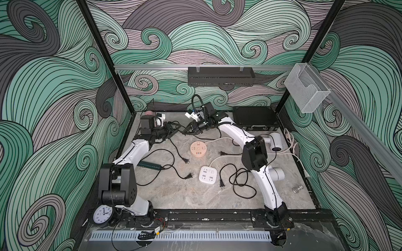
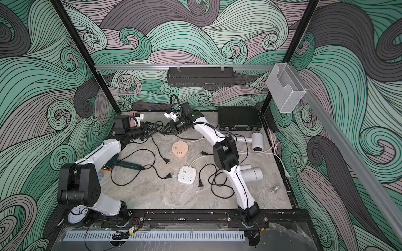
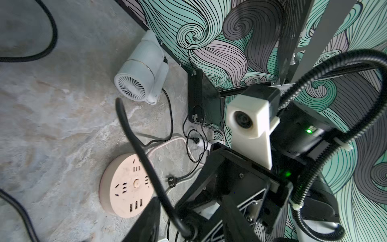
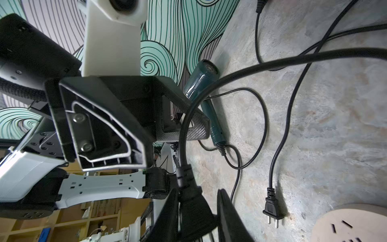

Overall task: Charge the blow dryers
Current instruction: Pick up the plug from the center of the board.

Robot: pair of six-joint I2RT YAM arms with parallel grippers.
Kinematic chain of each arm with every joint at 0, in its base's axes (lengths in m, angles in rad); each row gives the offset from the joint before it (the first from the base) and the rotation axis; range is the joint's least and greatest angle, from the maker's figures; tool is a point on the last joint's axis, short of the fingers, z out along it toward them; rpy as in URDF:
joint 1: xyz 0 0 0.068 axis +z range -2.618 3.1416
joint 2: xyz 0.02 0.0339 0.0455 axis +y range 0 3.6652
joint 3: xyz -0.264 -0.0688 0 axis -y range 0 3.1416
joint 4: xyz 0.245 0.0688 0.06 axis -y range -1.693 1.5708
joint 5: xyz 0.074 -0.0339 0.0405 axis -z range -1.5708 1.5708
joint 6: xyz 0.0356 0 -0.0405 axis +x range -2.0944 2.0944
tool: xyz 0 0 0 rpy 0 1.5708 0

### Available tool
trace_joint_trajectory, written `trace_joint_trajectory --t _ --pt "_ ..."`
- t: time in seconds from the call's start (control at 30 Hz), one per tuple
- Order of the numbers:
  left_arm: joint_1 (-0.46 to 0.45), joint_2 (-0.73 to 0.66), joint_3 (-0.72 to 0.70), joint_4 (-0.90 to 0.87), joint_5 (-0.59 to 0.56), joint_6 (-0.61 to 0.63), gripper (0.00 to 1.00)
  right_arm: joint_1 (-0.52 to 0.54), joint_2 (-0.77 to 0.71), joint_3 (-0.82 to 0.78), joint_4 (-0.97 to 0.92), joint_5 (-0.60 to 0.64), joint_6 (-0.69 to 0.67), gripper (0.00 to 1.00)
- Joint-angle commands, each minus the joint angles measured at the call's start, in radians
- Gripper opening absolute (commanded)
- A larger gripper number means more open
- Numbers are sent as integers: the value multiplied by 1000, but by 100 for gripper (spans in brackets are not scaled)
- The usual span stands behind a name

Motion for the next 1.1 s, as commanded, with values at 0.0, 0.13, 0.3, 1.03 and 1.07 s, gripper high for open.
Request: trace_joint_trajectory --t 0.0,0.13,0.3,1.03,1.07 --pt "-23 20 21 75 53 -20 44 -12 -70 -43 48 -97 5 16" --pt "-37 20 13 80 70 -20 39 -30 -107 -131 155 -118 63 16" --pt "-61 5 -3 63 73 -12 38 -43 -127 -204 244 -127 117 15" --pt "-103 -6 -32 69 79 -19 6 -53 -150 -258 301 -157 146 14" --pt "-105 -6 -31 67 79 -19 4 -54 -150 -258 301 -157 146 14"
